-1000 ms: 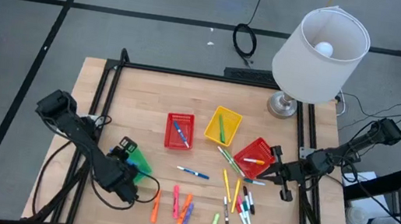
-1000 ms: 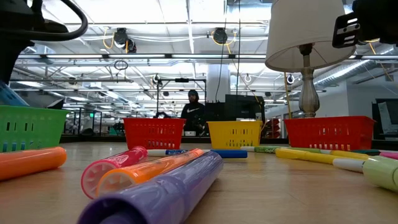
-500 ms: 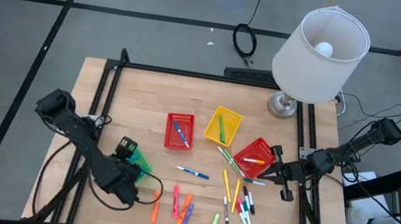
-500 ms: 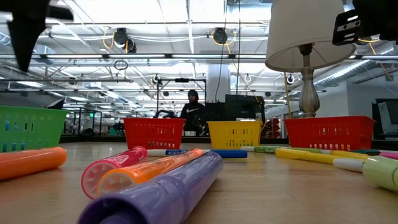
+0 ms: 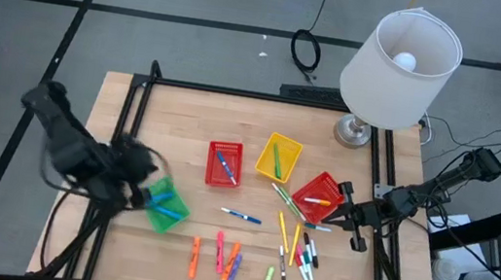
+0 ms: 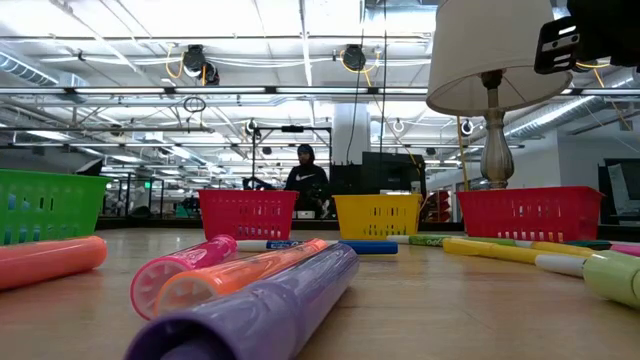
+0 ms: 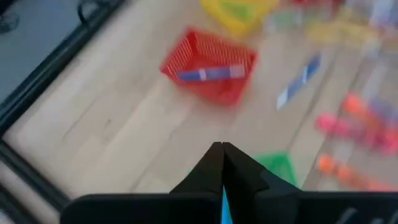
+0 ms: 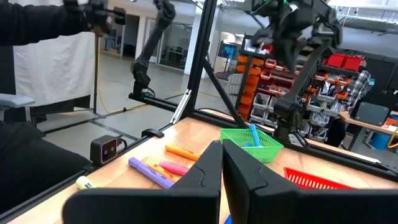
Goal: Pick & Place Markers
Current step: Put the purple marker pen into the left red bin
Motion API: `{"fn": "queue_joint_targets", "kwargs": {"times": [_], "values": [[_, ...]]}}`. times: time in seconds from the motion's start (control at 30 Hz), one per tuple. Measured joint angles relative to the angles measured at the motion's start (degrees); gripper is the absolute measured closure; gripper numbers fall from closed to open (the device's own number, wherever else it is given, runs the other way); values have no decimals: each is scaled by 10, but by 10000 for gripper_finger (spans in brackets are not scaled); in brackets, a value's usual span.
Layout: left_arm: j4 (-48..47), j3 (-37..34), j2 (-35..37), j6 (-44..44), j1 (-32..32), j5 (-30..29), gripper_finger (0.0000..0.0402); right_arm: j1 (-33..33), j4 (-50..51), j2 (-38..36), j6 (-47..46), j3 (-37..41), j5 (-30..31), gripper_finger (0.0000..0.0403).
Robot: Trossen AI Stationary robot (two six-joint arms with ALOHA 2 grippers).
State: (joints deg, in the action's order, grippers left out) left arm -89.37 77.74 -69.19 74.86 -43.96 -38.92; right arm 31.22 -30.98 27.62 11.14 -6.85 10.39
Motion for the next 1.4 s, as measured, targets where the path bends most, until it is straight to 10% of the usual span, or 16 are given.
{"fn": "queue_joint_targets", "kwargs": {"times": [0.37,0.83,0.97,1.13,1.4], "values": [[318,-269,92,47,-134,-247,398,0,14,1,-32,0,0,403],[418,-434,177,-112,-113,-308,399,-82,19,26,3,0,-72,403],[605,-464,242,-367,-61,-222,400,-131,20,38,2,0,-168,403],[904,-489,291,-738,60,85,400,-195,17,56,4,0,-258,403],[835,-542,401,-757,209,209,401,-257,-42,72,-33,0,-318,403]]}}
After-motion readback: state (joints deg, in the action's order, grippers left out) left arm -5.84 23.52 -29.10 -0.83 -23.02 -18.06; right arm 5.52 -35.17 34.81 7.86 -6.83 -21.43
